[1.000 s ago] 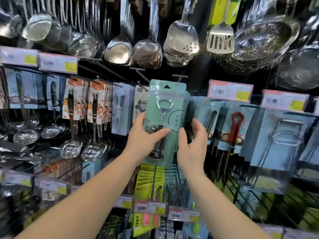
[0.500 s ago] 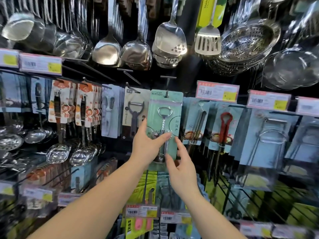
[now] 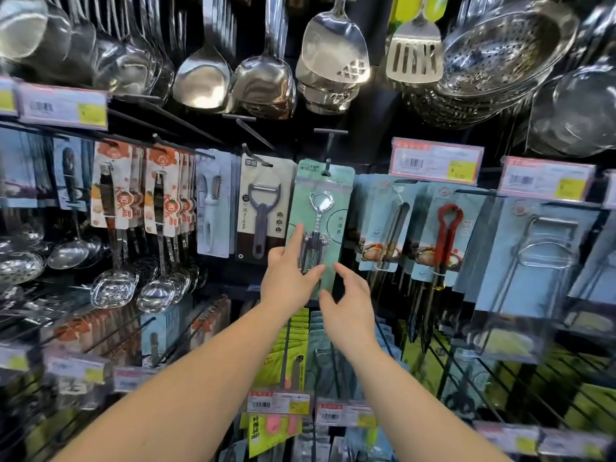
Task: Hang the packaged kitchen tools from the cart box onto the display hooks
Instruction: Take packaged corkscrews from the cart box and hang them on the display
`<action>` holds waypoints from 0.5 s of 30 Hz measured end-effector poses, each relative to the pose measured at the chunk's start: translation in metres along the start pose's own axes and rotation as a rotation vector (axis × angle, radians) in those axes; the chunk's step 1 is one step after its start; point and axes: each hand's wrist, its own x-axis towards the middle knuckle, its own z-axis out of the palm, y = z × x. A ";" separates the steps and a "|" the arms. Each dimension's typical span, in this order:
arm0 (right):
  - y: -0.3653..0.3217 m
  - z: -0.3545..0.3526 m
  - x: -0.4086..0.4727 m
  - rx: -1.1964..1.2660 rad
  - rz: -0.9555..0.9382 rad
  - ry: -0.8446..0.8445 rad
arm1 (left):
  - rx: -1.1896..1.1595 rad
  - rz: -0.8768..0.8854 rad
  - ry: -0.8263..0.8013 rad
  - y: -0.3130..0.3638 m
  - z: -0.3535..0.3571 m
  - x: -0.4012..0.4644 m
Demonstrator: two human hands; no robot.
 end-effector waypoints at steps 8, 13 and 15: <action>0.021 0.002 -0.007 0.021 0.073 0.065 | 0.044 -0.101 -0.036 -0.004 0.013 0.035; 0.035 0.004 -0.023 -0.022 0.153 0.060 | 0.037 -0.053 0.002 -0.010 0.026 0.034; 0.041 0.004 -0.030 -0.030 0.176 0.057 | -0.009 -0.040 0.032 -0.013 0.030 0.027</action>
